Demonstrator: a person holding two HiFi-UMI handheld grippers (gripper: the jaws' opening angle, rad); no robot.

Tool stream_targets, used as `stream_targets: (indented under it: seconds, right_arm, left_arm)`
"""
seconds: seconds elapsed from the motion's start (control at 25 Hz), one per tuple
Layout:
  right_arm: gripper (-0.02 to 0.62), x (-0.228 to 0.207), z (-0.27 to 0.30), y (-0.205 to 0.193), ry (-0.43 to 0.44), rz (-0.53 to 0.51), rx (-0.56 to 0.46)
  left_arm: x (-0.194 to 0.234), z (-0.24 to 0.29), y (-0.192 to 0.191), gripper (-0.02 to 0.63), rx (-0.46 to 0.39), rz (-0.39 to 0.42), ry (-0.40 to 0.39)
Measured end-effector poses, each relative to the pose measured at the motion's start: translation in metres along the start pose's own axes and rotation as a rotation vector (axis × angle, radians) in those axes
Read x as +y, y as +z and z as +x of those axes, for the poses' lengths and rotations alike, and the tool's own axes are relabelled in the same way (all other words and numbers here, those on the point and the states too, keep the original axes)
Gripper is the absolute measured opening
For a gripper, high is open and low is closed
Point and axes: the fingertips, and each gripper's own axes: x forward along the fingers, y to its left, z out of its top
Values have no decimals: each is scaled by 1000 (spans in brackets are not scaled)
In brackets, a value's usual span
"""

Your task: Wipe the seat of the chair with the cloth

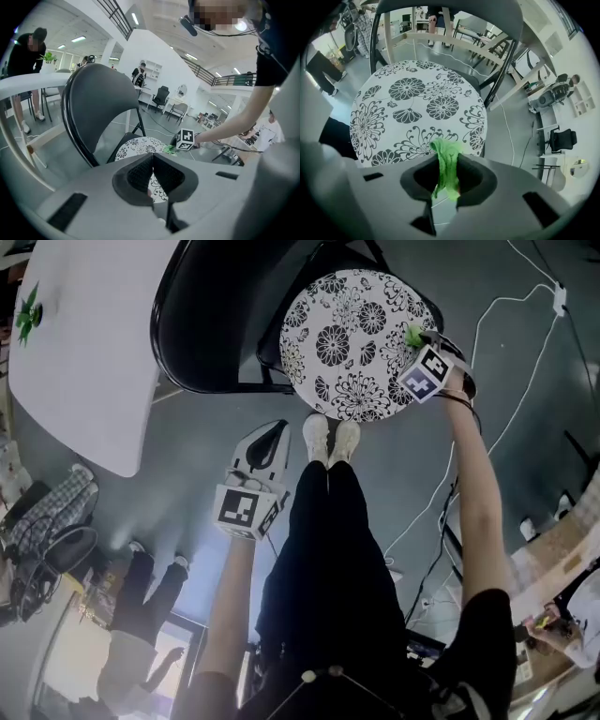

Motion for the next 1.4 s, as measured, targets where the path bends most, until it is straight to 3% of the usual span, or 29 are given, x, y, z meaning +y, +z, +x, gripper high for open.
stream_targets:
  seconds: [0.68, 1.08, 1.24, 1.4]
  right_arm:
    - [89, 119, -23, -2, 122, -21, -45]
    - [89, 195, -44, -2, 227, -110, -73]
    - [89, 186, -56, 14, 195, -73, -129]
    - [89, 148, -91, 40, 101, 19, -236]
  left_arm:
    - [-5, 4, -1, 6, -16, -22, -7]
    - [-9, 4, -5, 6, -13, -22, -12]
    - [-9, 5, 2, 6, -28, -46, -13]
    - [-11, 3, 21, 6, -75, -67, -14]
